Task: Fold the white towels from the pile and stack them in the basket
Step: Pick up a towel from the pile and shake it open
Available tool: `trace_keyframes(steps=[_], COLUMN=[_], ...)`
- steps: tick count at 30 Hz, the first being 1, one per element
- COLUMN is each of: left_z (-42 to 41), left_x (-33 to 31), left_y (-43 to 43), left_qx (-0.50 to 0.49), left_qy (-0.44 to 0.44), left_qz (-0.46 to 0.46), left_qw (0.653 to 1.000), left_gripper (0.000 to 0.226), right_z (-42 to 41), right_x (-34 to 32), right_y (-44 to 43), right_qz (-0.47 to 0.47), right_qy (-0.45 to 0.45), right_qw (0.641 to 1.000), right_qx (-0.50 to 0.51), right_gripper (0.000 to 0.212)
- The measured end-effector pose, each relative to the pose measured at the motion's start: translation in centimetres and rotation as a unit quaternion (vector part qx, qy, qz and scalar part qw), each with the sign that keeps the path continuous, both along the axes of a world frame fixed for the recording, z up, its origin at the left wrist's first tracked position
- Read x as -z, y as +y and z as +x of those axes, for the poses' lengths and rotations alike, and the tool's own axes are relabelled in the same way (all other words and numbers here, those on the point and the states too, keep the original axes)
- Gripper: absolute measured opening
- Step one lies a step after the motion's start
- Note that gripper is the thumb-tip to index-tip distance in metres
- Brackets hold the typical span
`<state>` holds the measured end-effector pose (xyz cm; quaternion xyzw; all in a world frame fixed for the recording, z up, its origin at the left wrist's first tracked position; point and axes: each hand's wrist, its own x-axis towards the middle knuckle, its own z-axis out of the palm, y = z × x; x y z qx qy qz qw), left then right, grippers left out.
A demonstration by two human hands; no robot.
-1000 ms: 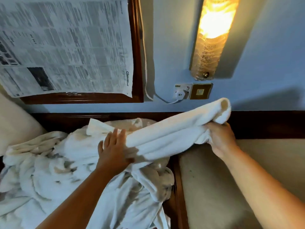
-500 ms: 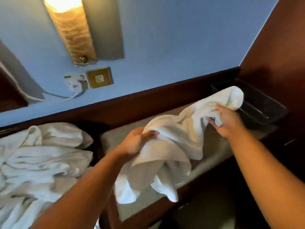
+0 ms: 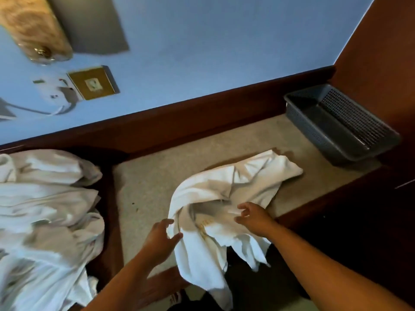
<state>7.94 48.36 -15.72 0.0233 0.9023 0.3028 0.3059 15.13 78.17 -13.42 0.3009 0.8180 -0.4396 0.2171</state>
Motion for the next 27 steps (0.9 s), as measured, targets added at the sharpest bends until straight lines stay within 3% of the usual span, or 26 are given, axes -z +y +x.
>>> trace_keyframes(steps=[4,9,10,12,15,18,21,24,27], left_z=[1.1,2.3,2.6,3.2,4.0,5.2,6.6,7.2,8.2], left_x=[0.4,1.6,2.0,2.7,3.7,4.7,3.7,2.6,1.5], left_y=[-0.9,-2.9,-3.0,-2.8,-1.4,-0.1,1.3,3.6,6.6], left_qx=[-0.029,-0.047,-0.044,-0.040,-0.038,-0.038,0.023,0.101,0.112], left_qy=[-0.003,-0.020,-0.028,-0.041,-0.060,-0.014,0.071,0.080,0.084], left_qz=[0.024,0.009,0.005,0.012,0.052,0.056,0.084,0.151,0.165], left_qw=[0.999,0.999,0.999,0.998,0.996,0.998,0.994,0.980,0.976], left_gripper=[0.058,0.055,0.053,0.047,0.037,0.035,0.031,0.030,0.048], right_z=[-0.3,1.3,2.0,3.1,3.7,4.0,4.2,3.8,3.5], right_x=[2.1,4.1,4.2,4.5,4.7,4.1,3.2,1.3,-1.1], right_y=[-2.9,-5.8,-6.3,-6.5,-4.9,-3.7,-3.7,-4.1,-4.0], right_qz=[0.034,0.135,0.159,0.218,0.242,0.185,0.119,0.086,0.039], right_qy=[-0.023,-0.143,-0.152,-0.118,-0.035,0.017,0.132,0.212,0.242], right_qw=[0.997,0.954,0.941,0.931,0.952,0.976,0.984,0.973,0.969], right_qx=[-0.071,-0.228,-0.257,-0.267,-0.183,-0.111,-0.015,0.001,0.000], right_gripper=[0.058,0.105,0.105,0.086,0.054,0.043,0.031,0.028,0.025])
